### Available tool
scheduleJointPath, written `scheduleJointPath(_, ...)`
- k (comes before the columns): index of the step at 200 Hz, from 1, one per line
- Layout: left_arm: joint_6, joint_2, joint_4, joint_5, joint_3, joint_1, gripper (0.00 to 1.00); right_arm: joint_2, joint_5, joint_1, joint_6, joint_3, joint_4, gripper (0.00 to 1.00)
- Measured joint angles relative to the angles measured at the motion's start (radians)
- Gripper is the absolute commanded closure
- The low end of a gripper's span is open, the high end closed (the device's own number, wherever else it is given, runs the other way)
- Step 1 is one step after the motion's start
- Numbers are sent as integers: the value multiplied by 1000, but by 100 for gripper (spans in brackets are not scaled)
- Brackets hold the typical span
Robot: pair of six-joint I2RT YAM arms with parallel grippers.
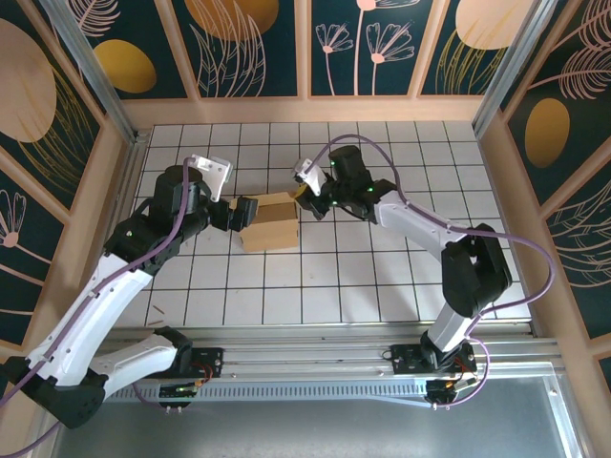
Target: Fold the paper box
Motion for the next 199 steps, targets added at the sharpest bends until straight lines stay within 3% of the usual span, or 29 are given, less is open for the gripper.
scheduleJointPath(90,93,11,105,95,-43,0,1,-61,-37,-153,-337,34,-204,100)
scheduleJointPath(119,103,40,122,110,-61,0,3,-60,-47,-153,-367,34,-233,100)
scheduleJointPath(167,-5,236,113,-38,-9,0,5,-66,-57,-153,-368,0,-201,100)
scheduleJointPath(199,87,260,114,85,1,1,2,-78,-74,-168,-383,-30,-187,100)
